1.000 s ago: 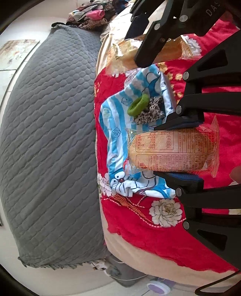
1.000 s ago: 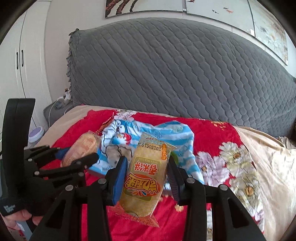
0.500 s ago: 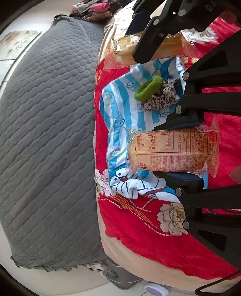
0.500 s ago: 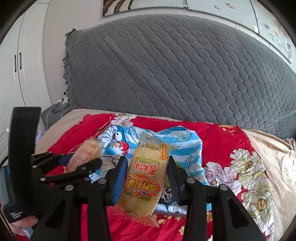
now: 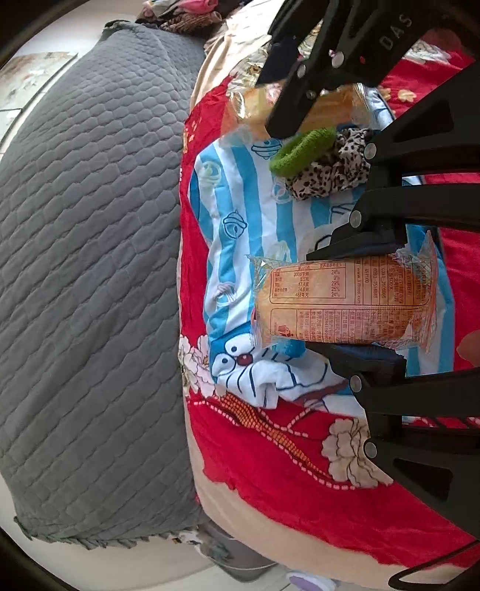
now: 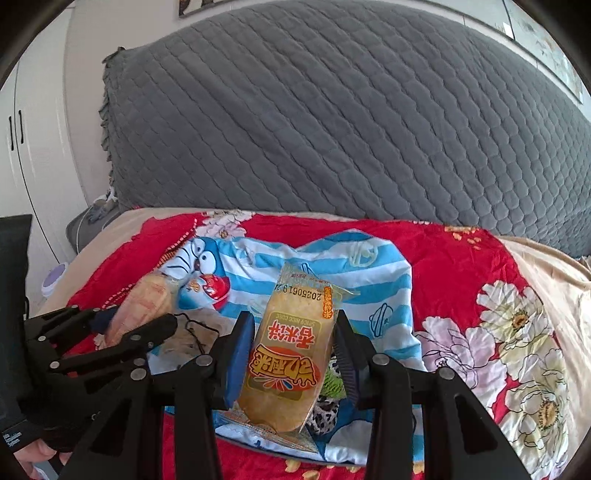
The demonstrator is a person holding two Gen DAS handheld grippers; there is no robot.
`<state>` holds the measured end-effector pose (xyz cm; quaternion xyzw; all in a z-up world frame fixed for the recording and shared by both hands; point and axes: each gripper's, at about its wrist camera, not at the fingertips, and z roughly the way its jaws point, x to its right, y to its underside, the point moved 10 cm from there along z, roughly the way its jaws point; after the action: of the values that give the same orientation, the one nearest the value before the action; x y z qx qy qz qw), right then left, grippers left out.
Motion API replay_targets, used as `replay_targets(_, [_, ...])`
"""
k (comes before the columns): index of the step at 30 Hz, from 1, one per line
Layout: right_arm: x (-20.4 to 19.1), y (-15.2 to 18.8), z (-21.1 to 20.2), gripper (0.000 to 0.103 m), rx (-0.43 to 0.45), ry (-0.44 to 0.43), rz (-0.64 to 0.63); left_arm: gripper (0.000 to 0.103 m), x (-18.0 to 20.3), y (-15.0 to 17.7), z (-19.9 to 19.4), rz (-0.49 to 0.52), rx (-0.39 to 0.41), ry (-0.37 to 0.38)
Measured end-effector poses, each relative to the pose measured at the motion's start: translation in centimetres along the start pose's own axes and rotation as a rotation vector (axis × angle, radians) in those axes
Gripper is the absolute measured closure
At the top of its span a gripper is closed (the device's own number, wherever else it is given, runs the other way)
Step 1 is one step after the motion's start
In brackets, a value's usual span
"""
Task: Organize objects
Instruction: 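Lift both wrapped snacks and carry them over the striped shirt in the tray, then lower the bread roll onto the beige scrunchie while the right lowers the cake beside the ring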
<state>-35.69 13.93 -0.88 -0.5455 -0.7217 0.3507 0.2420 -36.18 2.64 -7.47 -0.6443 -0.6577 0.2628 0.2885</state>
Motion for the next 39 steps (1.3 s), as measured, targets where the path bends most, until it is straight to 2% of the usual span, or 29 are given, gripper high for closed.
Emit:
replay_targets(7, [0.7,0.3,2.2,0.060,-0.036,0.007,0.010,0.064,0.5,-0.6,1.7,0.039,-0.014,-0.024])
replay_targets(14, [0.6,0.6,4.2,0.060,-0.071,0.023,-0.008,0.064,0.1,-1.6,3.4,0.001,-0.023,-0.018])
replay_targets(27, [0.7,1.5,7.2,0.060,-0.113,0.043,-0.036,0.064,1.0,-0.4,6.4,0.046,-0.047,-0.026])
replay_targets(39, [1.1,2.3,8.1,0.061,-0.128,0.047,-0.028,0.064,1.4,-0.3,6.7,0.068,-0.049,-0.036])
